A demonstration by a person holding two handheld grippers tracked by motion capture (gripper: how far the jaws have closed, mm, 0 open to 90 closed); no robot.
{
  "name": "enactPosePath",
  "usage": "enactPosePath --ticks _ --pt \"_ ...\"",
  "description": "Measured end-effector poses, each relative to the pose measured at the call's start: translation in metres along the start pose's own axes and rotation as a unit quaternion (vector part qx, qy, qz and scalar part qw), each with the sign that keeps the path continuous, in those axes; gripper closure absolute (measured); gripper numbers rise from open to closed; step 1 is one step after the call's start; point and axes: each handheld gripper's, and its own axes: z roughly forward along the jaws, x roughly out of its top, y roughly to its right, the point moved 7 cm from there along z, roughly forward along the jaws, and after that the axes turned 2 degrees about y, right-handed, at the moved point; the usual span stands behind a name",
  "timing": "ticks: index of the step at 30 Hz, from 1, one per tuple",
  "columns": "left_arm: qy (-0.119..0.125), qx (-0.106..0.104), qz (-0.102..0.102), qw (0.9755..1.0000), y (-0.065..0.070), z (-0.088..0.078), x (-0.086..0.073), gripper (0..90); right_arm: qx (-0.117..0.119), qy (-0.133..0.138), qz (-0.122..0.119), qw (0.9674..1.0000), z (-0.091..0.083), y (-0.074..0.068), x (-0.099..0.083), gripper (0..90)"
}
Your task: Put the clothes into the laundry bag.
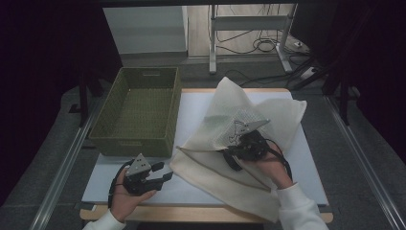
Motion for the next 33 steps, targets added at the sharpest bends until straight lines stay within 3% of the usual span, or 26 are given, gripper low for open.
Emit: enactPosePath --ticks 11,33 --pt "-0.008 0.015 0.003 0.9998 -0.006 0.003 -0.004 40.3 0.005 -0.029 0.001 0.9996 0.018 -0.004 -0.020 86.1" --pt "-0.026 0.021 0.001 0.9994 -0.011 0.010 -0.012 37.5 0.025 -0.081 0.013 0.9963 0.057 -0.004 -0.055 85.9"
